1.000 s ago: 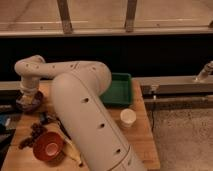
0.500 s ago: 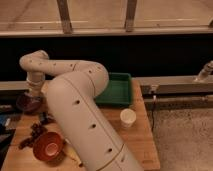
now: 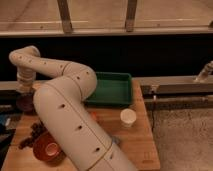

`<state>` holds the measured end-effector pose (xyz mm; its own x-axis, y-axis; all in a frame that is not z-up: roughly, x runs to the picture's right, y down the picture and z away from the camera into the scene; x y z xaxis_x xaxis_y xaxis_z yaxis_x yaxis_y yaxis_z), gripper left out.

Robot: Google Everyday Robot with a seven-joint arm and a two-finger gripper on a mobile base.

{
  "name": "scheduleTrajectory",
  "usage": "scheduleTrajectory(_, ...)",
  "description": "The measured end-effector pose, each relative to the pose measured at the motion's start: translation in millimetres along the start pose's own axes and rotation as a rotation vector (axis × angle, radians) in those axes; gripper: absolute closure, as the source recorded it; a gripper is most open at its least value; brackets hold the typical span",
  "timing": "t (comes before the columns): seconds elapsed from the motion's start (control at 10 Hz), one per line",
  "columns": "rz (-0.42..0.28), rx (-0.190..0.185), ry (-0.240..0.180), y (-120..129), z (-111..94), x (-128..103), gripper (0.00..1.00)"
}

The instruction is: Wipe purple bowl with towel

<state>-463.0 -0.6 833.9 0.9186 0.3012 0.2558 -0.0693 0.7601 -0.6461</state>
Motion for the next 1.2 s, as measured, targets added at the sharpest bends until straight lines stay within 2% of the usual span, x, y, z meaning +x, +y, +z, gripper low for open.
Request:
scheduleTrajectory(0.2, -0.025, -0.004, -0.027, 20.0, -18.2, 0.0, 1.0)
scheduleTrajectory(0.5, 0.014, 0.012, -0.036, 31.3, -40.3, 32.6, 1.0)
scheduleTrajectory(0.7, 0.073, 0.022, -0.056, 17.9, -45.0, 48.0, 1.0)
scheduleTrajectory(0.9, 0.121, 0.022, -0.096, -9.4, -43.6, 58.3, 1.0)
scheduleTrajectory(1.0, 0.127, 0.011, -0.106, -17.3, -37.0, 54.7, 1.0)
scheduleTrajectory(1.2, 0.125, -0.011, -0.125, -27.5, -20.0, 33.2, 1.0)
